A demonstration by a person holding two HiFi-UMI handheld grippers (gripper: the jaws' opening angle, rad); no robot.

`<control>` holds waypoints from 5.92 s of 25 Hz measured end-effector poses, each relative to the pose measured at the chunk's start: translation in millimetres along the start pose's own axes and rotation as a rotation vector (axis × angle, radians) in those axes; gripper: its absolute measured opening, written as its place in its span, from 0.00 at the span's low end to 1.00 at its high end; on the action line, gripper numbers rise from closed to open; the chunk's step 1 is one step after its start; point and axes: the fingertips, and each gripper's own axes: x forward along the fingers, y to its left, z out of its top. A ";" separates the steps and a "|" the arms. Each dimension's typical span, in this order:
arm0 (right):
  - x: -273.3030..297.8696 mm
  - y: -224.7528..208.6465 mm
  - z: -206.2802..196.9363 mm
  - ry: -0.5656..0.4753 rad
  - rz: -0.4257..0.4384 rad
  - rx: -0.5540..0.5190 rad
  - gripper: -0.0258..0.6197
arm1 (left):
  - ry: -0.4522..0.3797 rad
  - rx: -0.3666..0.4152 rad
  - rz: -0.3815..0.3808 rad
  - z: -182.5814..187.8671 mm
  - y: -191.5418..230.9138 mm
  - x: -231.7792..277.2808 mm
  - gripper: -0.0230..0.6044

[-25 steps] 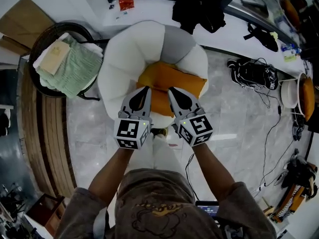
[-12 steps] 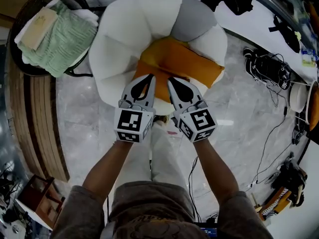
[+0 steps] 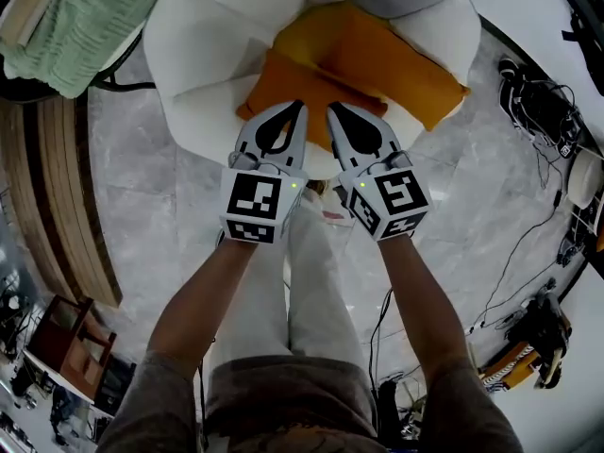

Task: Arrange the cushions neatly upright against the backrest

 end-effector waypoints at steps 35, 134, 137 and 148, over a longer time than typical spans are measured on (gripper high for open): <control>136.8 -65.4 -189.1 0.495 0.133 -0.086 0.37 | 0.262 -0.414 0.298 -205.9 90.8 78.1 0.31; 129.5 -122.5 61.3 0.292 0.033 -0.064 0.09 | 0.114 -0.216 0.268 86.0 112.3 99.1 0.05; 112.4 -143.5 61.5 0.310 0.028 -0.099 0.09 | 0.103 -0.244 0.248 83.3 84.6 118.0 0.05; 77.4 -213.6 -4.0 0.478 0.111 -0.237 0.22 | 0.152 -0.410 0.225 3.7 0.8 189.5 0.16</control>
